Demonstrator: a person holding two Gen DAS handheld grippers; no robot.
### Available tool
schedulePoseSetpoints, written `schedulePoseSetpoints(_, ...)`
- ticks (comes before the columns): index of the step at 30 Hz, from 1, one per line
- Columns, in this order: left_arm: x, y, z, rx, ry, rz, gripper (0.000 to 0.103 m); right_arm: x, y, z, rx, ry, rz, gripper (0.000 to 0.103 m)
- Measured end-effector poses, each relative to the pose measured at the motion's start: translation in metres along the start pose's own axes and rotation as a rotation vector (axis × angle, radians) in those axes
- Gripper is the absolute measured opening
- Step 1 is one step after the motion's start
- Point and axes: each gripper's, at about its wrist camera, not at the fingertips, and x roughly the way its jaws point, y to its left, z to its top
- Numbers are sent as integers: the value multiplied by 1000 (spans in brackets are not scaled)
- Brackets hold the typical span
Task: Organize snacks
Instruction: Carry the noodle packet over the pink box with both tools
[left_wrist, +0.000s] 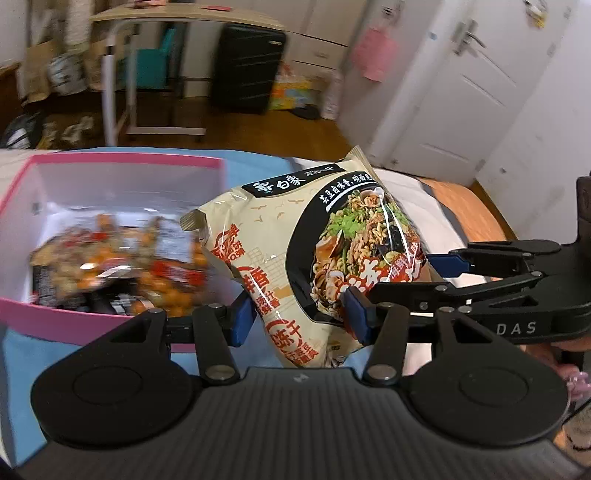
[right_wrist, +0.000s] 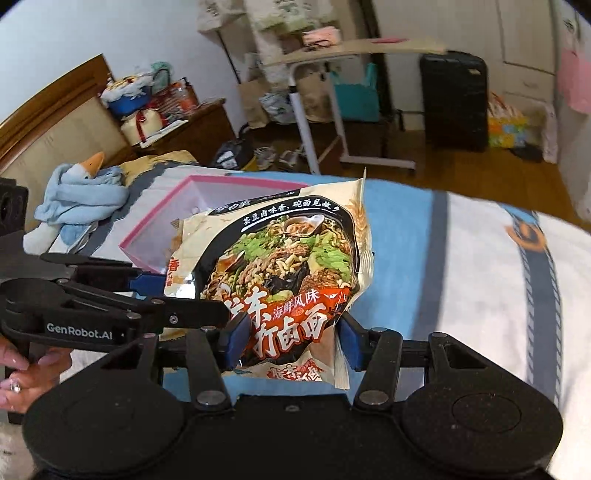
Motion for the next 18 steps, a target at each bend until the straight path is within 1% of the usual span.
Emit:
schedulePoseSetpoints(3, -8, 29, 10, -29, -21, 34, 51, 21, 20, 19, -25, 5, 25, 57)
schedulePoseSetpoints(8, -13, 77, 32, -66, -38, 83, 51, 56, 45, 43, -25, 27, 79, 57)
schedulePoseSetpoints(12, -3, 116, 50, -108, -12, 115, 52, 89, 61, 57, -17, 51, 91, 57)
schedulePoseSetpoints(16, 14, 150, 62, -172, 19, 139, 52, 117, 64, 65, 30, 88, 118, 57)
schedulePoseSetpoints(18, 19, 157, 64, -168, 32, 190, 52, 129, 63, 69, 78, 113, 155, 57)
